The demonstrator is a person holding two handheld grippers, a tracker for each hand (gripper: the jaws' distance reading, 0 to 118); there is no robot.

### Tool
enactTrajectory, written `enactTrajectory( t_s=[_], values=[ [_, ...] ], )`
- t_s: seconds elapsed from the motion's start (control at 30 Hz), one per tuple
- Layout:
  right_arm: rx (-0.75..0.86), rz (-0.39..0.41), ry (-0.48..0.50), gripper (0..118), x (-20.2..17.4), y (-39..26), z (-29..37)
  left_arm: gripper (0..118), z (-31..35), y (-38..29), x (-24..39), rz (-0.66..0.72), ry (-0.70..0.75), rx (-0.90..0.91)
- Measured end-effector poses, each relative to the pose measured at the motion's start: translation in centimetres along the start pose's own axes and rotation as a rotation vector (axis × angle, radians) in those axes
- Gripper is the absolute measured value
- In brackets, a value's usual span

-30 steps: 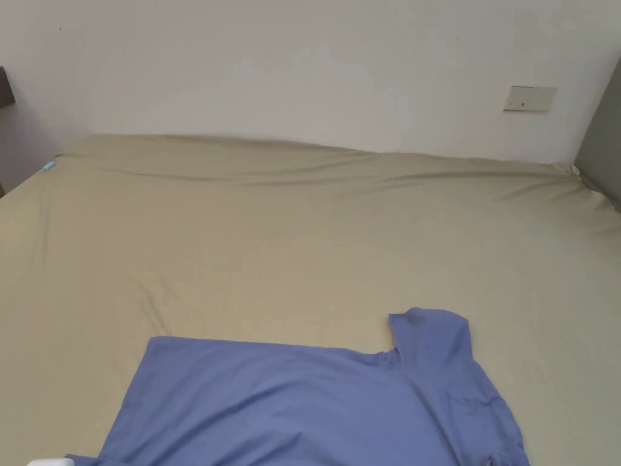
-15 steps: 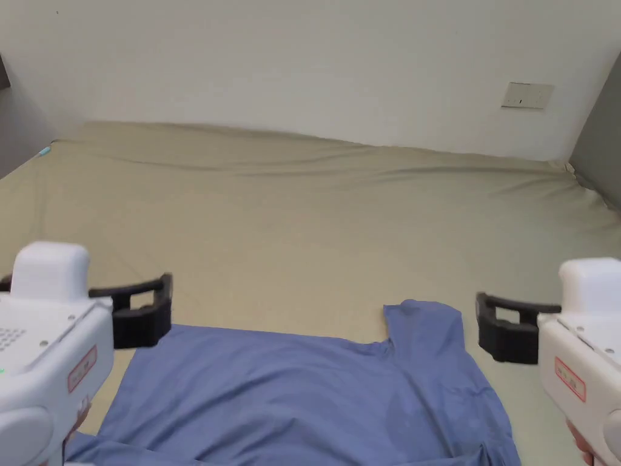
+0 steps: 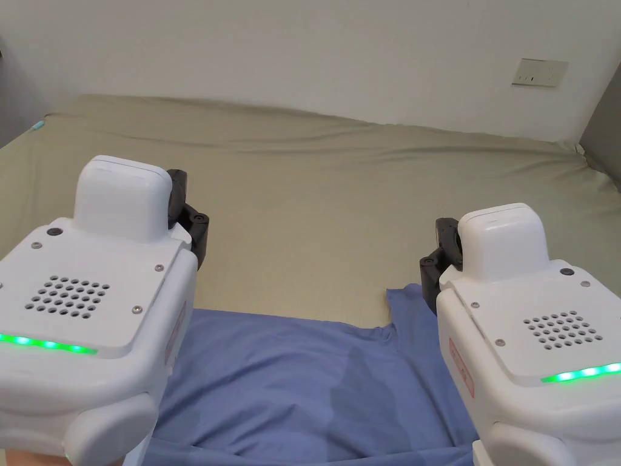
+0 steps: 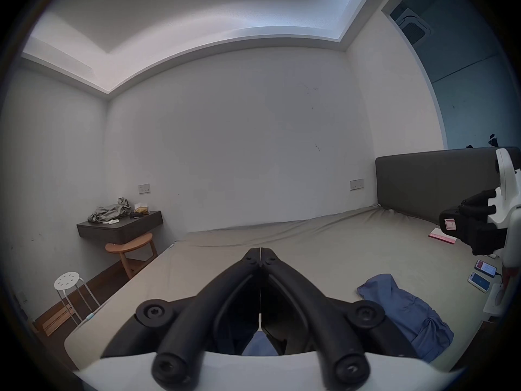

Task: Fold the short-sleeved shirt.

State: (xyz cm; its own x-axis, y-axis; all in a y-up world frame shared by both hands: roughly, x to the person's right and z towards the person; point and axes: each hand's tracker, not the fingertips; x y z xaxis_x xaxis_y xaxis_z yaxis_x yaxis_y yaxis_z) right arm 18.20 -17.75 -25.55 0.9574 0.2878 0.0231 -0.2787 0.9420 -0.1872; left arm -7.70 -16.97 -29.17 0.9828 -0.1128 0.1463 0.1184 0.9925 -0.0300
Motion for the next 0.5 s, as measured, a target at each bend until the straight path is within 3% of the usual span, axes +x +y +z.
enactTrajectory(
  t_s=[0.17,0.4,0.5],
  values=[
    [-0.043,-0.005,0.006,0,0.3,-1.7,-2.2,0,-4.4,-3.6,-0.9,-0.016,-0.008,-0.142],
    [-0.206,-0.025,-0.007,0,2.0,-7.0,-6.5,0,-14.4,-19.4,-5.3,0.07,-0.03,-0.627],
    [-0.263,-0.029,-0.035,0,3.9,-9.1,-8.2,3,-18.6,-25.3,-7.8,0.023,0.048,-0.811]
  ],
)
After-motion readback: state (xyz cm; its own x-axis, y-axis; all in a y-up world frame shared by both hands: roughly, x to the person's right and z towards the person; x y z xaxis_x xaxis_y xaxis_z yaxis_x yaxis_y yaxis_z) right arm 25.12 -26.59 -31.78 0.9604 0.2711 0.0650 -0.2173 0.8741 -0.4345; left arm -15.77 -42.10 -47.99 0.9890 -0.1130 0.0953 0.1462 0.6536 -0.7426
